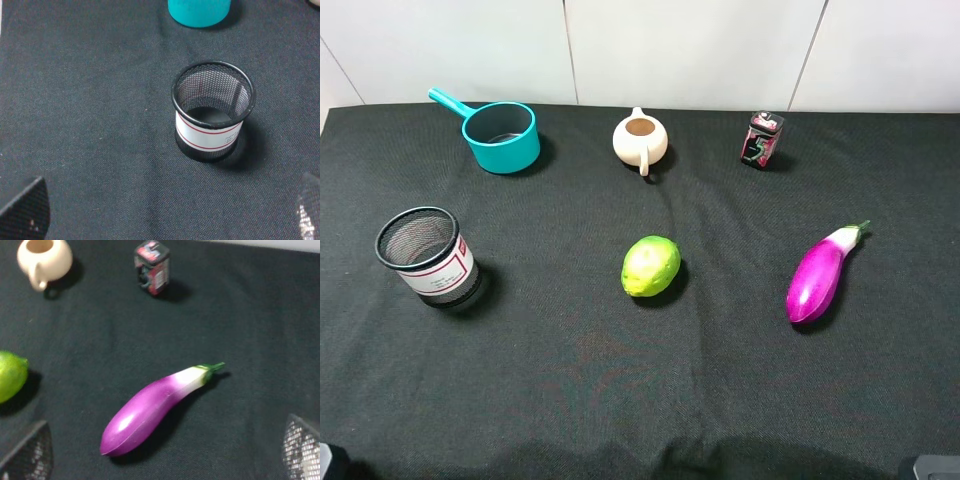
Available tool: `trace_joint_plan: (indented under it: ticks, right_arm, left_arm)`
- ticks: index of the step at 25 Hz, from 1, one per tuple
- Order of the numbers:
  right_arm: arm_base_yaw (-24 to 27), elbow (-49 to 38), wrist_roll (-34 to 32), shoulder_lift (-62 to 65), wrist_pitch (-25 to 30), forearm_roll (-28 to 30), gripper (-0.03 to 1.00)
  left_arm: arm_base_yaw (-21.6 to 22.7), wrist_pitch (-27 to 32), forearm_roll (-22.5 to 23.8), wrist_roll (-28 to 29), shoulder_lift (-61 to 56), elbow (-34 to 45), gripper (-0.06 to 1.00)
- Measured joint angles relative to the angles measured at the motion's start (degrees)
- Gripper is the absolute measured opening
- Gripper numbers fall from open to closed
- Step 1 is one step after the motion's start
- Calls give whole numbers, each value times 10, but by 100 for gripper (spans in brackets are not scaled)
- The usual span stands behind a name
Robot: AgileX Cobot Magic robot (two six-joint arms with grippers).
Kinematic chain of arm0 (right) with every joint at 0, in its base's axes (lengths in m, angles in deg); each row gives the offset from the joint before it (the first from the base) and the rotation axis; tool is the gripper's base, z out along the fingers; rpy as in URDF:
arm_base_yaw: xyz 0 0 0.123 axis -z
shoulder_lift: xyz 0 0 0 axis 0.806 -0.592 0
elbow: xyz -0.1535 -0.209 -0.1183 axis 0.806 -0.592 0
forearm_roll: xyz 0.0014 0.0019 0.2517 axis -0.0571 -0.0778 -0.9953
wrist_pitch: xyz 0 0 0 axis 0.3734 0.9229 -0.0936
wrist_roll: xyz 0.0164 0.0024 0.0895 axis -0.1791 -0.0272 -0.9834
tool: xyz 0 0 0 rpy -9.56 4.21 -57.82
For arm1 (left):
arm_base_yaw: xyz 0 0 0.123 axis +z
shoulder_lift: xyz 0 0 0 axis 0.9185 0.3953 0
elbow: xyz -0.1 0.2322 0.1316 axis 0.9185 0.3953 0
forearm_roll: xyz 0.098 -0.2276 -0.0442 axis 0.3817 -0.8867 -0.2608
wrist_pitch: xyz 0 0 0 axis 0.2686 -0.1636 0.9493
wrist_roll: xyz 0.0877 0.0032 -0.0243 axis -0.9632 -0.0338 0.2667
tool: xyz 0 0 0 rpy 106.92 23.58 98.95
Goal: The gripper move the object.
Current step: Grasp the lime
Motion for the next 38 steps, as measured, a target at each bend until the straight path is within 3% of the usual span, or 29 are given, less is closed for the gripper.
trace_joint_plan:
  ticks: [4, 15, 28, 38]
  right_arm:
    - [-30, 4, 40, -39, -16, -21, 69]
    - [-147, 5, 54, -158, -58, -20, 69]
    - [-331, 76, 57, -334, -95, 70, 69]
    - [-410, 95, 94, -451, -147, 90, 69]
  left_arm:
    - [0, 0, 0, 0, 0, 0, 98]
    - [0, 0, 0, 0, 0, 0, 98]
    - [0, 0, 0, 0, 0, 0, 98]
    - [0, 0, 0, 0, 0, 0, 98]
